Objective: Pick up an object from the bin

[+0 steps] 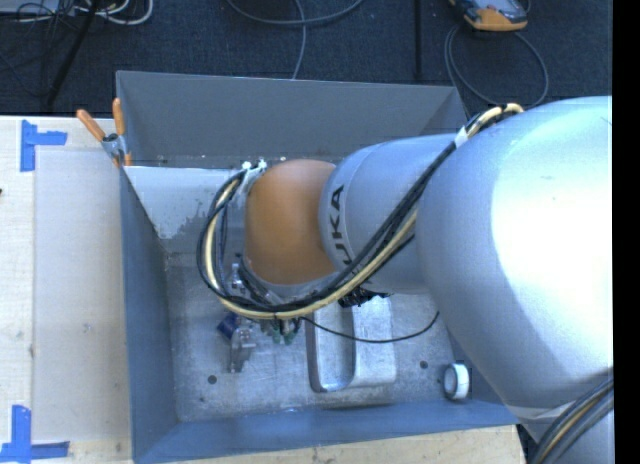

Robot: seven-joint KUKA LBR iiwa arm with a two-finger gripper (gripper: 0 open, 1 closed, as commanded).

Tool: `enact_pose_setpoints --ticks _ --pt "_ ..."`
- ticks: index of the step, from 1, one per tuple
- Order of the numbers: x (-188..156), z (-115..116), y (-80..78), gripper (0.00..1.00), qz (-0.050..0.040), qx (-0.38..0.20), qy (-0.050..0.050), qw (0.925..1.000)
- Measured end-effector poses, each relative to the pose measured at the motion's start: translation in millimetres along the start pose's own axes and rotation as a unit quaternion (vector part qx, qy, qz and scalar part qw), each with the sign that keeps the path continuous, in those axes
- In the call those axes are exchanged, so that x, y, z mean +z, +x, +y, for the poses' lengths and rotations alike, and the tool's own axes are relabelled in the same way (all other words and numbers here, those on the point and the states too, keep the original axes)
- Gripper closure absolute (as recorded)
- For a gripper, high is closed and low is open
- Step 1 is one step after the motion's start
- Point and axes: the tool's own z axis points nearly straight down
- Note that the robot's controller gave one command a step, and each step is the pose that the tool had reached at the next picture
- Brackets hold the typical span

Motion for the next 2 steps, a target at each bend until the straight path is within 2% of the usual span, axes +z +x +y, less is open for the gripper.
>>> enact_pose_setpoints --ticks 1,2 --pt "-2 0 -1.0 1.0 -0.001 0.002 -0.001 1.0" --pt "-157 -2 6.3 1.0 -0.0029 -0.045 -0.001 0.999"
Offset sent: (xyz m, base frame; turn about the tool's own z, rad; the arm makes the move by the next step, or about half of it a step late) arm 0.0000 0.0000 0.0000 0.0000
